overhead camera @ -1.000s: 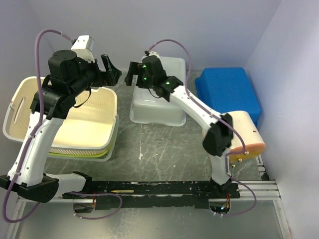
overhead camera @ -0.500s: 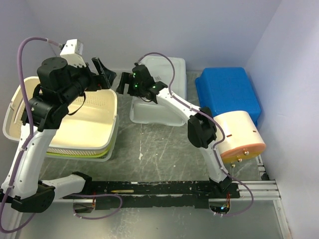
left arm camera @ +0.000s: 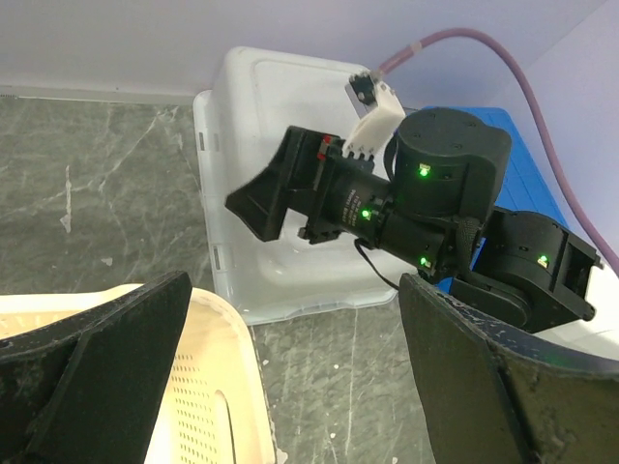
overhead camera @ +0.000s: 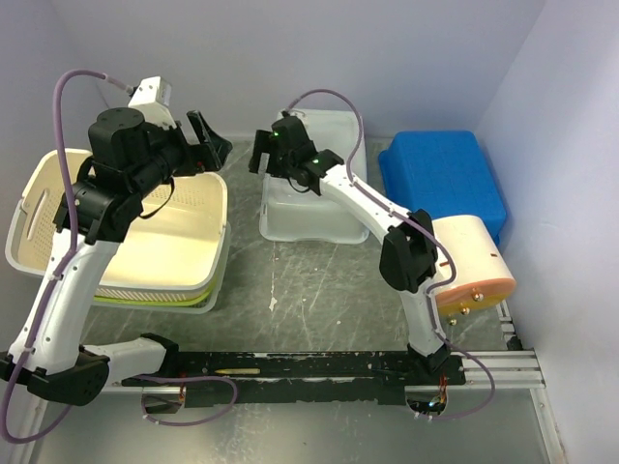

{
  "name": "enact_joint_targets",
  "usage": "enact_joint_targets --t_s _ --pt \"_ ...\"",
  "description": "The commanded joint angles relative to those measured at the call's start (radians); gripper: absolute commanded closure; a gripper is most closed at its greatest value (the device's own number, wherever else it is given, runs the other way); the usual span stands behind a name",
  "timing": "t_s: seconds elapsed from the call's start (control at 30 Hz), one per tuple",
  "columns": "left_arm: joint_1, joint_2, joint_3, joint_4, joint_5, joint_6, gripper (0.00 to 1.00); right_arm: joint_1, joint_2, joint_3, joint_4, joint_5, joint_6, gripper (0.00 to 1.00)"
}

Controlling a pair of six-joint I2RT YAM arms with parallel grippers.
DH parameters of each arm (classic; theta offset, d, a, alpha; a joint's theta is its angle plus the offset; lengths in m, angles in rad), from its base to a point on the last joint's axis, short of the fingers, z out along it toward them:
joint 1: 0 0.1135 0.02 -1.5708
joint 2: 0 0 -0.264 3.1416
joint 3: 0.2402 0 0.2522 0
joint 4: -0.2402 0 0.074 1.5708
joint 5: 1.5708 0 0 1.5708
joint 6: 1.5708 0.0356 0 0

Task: Turn the large container upside down

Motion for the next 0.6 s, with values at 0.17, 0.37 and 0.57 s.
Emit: enact_joint_targets --t_s 0.17,0.37,0.57 --pt "0.001 -0.022 -0.018 0.014 0.009 -0.015 0.00 0.019 0.306 0.378 0.131 -0.027 -0.135 0.07" --pt "0.000 -0.037 -0.041 -0.009 -0.007 -0.018 0.00 0.020 0.400 0.421 0.154 0.098 -0.094 0.08" --pt "0.000 -0.064 -0.071 -0.023 -0.041 -0.015 0.00 0.019 0.312 0.284 0.024 0.404 -0.011 0.08"
